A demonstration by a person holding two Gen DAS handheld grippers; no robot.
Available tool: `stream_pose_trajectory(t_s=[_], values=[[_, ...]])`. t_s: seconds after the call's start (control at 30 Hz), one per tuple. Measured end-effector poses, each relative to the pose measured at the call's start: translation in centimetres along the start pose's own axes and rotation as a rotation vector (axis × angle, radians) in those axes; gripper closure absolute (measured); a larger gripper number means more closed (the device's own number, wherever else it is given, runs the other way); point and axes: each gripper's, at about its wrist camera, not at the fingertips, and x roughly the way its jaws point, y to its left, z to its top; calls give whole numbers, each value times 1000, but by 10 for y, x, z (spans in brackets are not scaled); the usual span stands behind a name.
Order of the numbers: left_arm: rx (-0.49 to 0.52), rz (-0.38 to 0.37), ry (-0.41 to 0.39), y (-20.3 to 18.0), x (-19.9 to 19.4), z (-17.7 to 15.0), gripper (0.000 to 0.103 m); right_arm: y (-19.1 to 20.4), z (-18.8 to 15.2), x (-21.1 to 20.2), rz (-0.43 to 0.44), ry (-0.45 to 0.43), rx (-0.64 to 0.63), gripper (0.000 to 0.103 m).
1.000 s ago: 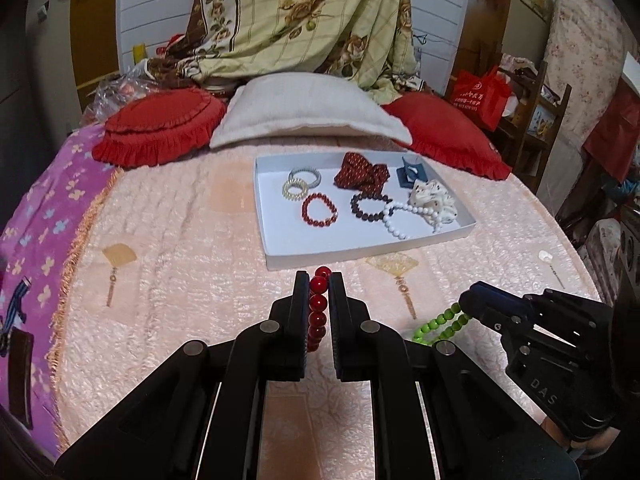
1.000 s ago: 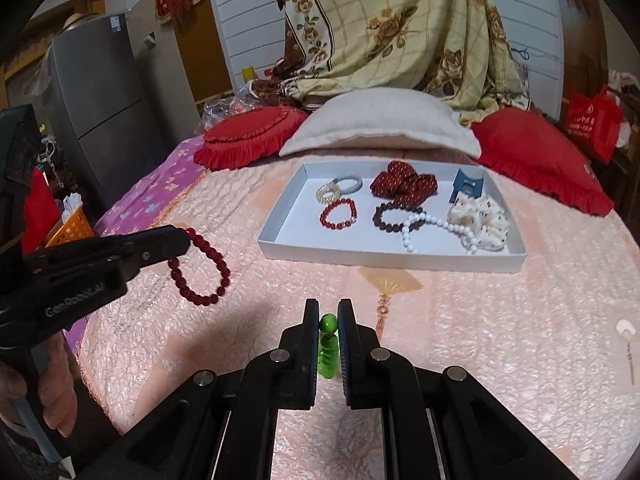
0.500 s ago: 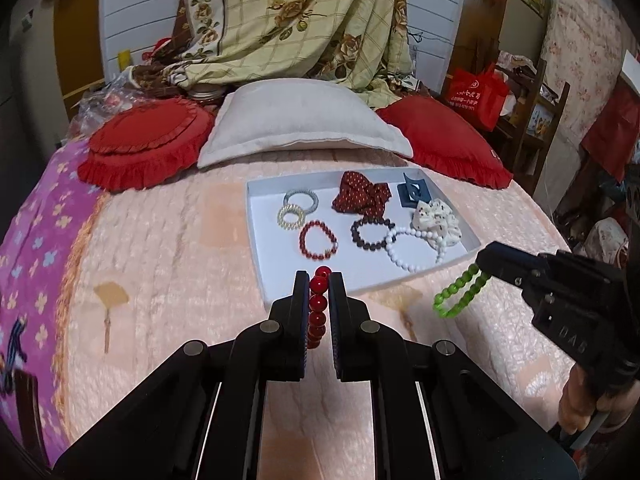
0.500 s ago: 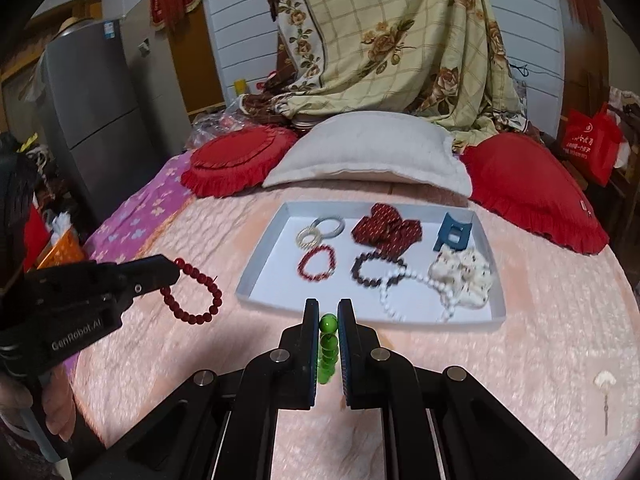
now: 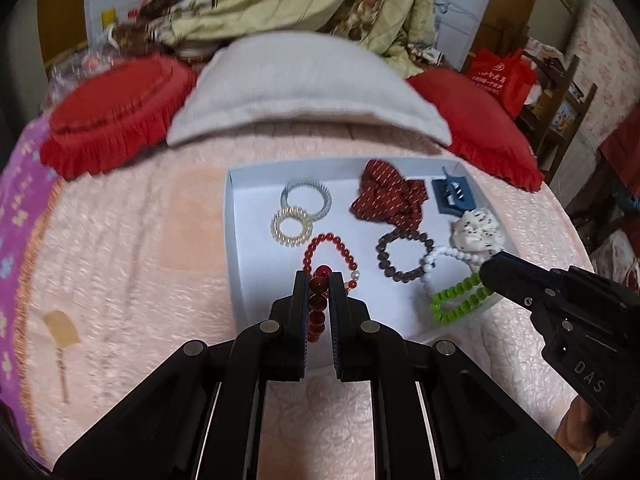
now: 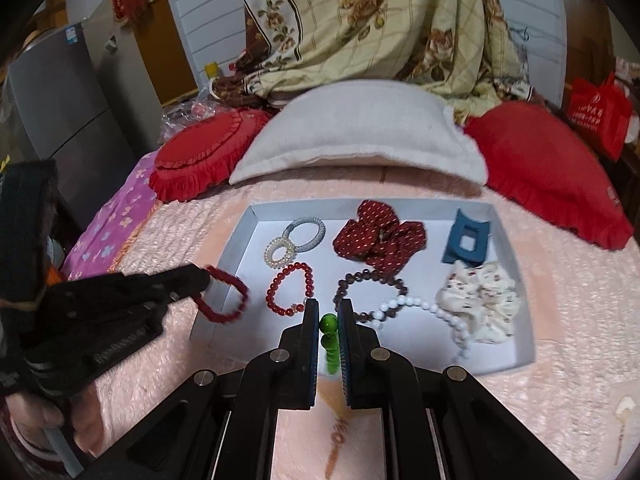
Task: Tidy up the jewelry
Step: 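Carry red and green bracelets into the box while both tools open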
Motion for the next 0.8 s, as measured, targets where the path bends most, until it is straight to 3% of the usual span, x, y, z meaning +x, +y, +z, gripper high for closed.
stream_pose_trajectory(t_s=[0.23,0.4,0.7,0.8], values=[[-27,31,42,13,29,-7,95,-5,2,37,103,34,91,94],[-10,98,31,15,38,-14,95,-20,-16,62,84,96,121,94],[53,185,-32,2,25,-29,93,-31,-26,69,44,125,138,94],[70,200,-59,-4,14,-34,85,-31,-28,64,39,117,137,85]])
